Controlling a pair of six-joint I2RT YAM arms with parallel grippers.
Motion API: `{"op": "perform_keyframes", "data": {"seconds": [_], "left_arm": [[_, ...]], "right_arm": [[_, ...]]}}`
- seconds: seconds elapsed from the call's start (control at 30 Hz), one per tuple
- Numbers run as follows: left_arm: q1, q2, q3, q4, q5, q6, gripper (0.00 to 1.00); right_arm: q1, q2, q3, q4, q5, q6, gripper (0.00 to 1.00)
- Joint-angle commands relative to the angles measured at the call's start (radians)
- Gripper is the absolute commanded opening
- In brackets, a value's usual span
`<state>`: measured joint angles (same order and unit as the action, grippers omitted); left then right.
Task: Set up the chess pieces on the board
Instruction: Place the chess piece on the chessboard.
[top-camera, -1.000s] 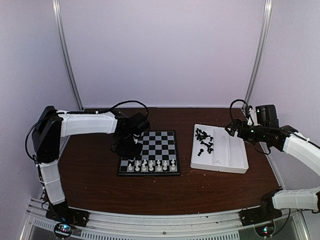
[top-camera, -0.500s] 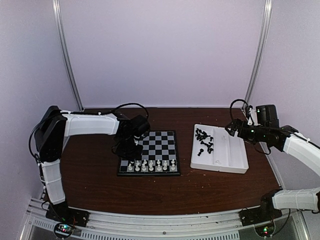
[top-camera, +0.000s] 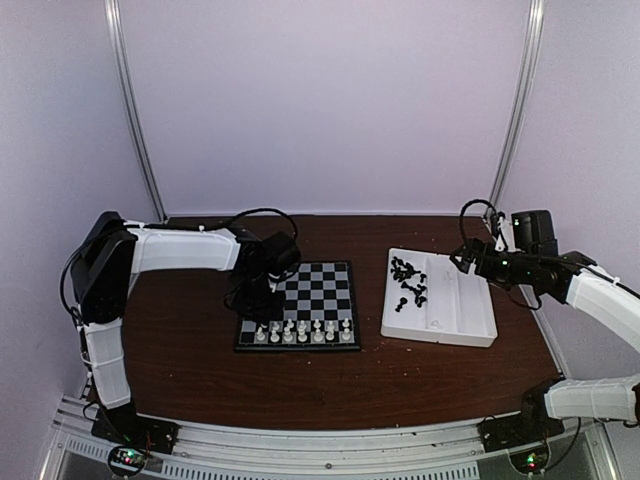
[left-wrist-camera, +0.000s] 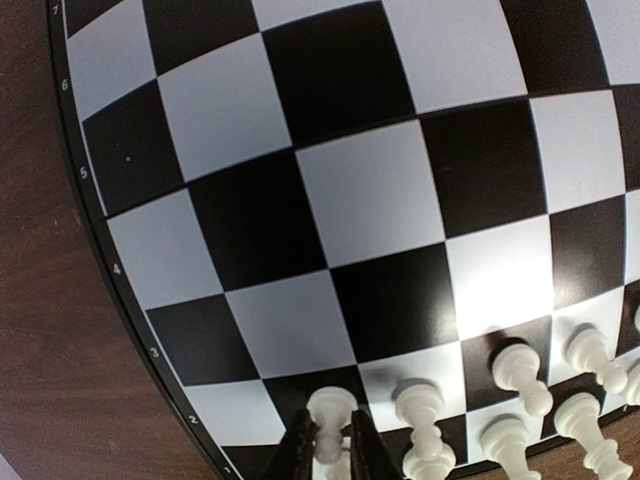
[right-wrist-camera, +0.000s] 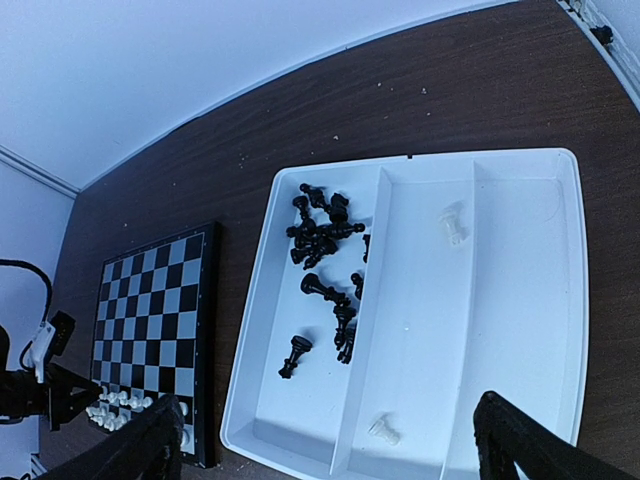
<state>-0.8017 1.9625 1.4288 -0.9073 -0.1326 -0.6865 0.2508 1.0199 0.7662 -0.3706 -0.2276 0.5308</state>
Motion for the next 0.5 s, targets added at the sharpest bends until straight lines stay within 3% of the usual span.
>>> {"op": "perform_keyframes", "data": {"seconds": [0.0, 0.3, 0.47], "left_arm": [[0.007, 0.021, 0.014, -0.014, -0.001, 0.003, 0.17], [0.007, 0.020, 0.033, -0.037, -0.010, 0.008, 0.20], [0.007, 0.021, 0.036, -0.037, -0.014, 0.008, 0.15]], "right_arm": [[-0.008, -0.004, -0.007, 0.015, -0.007, 0.012, 1.00], [-0.011, -0.004, -0.007, 0.014, -0.007, 0.014, 1.00], [-0.012, -0.004, -0.005, 0.014, -0.011, 0.018, 1.00]]}}
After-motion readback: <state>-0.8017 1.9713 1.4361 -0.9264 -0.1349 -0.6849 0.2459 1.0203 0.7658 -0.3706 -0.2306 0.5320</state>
